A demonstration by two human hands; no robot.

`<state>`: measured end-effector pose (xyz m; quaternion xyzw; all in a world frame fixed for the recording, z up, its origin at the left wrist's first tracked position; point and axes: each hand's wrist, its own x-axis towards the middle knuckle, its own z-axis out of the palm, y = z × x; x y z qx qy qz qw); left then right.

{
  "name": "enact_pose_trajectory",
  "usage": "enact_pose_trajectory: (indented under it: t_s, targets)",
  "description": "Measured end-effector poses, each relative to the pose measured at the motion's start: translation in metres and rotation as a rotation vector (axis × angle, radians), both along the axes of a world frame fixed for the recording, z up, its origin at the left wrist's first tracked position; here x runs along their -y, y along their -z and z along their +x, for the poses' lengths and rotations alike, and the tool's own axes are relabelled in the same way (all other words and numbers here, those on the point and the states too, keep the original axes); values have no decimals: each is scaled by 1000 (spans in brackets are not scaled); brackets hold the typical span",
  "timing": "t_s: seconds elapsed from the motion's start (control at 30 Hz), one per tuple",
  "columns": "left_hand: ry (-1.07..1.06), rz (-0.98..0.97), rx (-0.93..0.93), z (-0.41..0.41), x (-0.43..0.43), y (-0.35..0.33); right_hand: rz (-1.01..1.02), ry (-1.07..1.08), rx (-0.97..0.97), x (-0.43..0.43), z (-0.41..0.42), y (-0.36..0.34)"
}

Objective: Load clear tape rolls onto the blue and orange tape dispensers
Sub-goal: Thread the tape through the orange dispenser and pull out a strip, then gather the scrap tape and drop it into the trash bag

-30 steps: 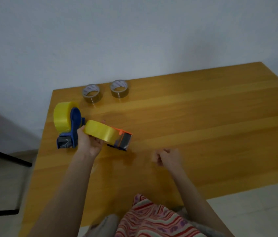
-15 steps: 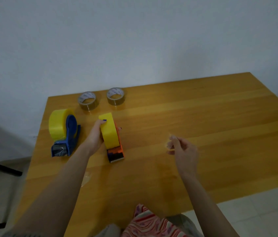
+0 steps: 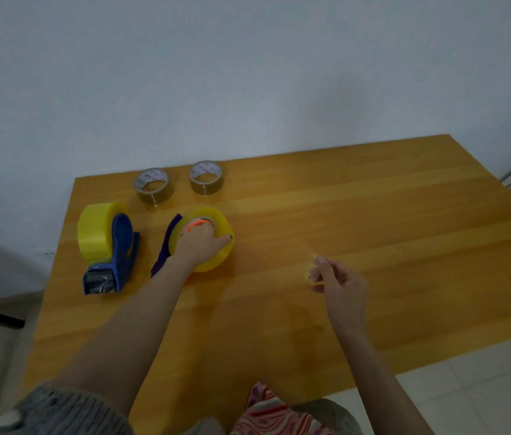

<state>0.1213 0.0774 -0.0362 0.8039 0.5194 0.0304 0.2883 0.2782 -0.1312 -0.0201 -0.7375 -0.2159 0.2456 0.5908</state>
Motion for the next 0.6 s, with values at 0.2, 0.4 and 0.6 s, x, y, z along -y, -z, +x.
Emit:
enact_pose_trajectory:
  t_s: [0.2,0.4,0.6]
  targets:
    - [31,108,-221,19,17,18,-45,18,-18,5,3,4]
    - [17,143,-259,23,20,16,-38,-37,-60,-8,-3,7]
    - [-173,516,-82,-18,5,-4,-9,-133,-83,-31,-15,3]
